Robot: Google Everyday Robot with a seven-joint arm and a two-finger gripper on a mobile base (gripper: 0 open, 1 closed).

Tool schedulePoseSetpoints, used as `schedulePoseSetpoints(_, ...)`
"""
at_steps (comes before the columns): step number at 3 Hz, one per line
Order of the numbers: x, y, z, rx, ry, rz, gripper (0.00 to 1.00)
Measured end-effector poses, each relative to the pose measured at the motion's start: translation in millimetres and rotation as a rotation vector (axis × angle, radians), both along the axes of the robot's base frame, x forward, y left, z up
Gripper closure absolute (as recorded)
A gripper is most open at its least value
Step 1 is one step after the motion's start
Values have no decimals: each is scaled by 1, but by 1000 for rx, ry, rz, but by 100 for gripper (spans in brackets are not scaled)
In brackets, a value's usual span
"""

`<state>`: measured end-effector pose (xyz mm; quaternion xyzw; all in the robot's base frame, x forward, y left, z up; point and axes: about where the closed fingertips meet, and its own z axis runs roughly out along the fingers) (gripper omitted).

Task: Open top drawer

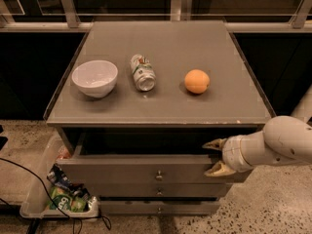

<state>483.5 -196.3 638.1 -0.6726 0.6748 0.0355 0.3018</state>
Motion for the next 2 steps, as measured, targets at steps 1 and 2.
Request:
schedulePoseSetpoints(1,-15,10,5,63,22,74,8)
schedulePoseSetpoints(2,-70,-14,-1,100,35,112,27)
